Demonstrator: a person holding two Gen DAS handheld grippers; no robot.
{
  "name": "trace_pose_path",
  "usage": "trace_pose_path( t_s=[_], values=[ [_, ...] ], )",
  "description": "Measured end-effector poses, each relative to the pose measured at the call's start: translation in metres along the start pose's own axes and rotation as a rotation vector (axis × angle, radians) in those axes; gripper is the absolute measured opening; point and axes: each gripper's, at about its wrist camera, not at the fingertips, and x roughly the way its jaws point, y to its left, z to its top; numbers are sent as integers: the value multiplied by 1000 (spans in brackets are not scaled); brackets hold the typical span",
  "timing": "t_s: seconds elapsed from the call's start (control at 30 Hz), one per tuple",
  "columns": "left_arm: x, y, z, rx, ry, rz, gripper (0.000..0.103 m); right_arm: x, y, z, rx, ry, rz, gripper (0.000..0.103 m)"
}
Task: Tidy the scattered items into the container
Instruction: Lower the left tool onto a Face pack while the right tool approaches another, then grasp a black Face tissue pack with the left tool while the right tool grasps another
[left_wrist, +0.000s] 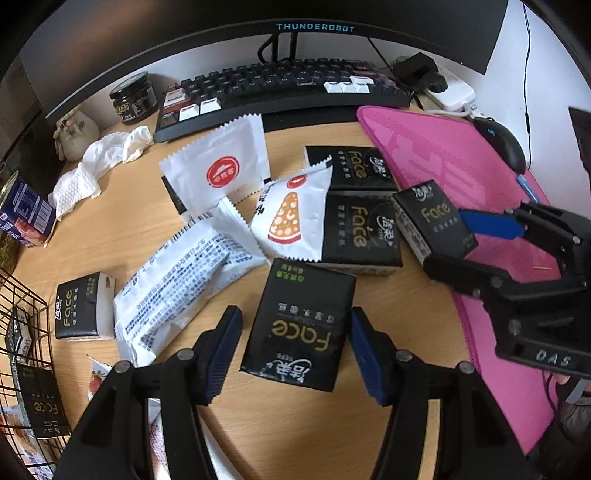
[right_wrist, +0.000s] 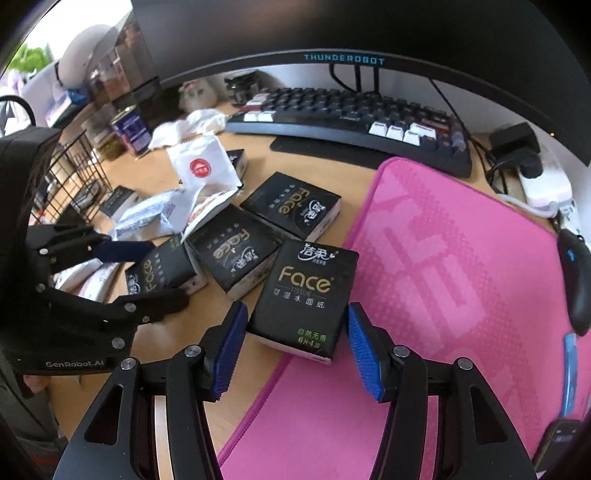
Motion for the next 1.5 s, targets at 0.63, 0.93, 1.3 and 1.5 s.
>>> trace_pose_path(
  t_s=[0.63,0.93,1.3,1.5],
  values=[
    [-12,-3,2,18,-36,-7,53,7,2,9,-4,-1,-101,47],
    [-58,-6,-1,24,-116,-5,53,-36,15,10,-3,-69,-91,47],
    [-155,42,-29,-55,-270,88,52,-90,101,31,-140,-164,10,47],
    [-204,116,-68,-197,-319,196,52,-96,188,64,-269,-210,121,47]
  ],
)
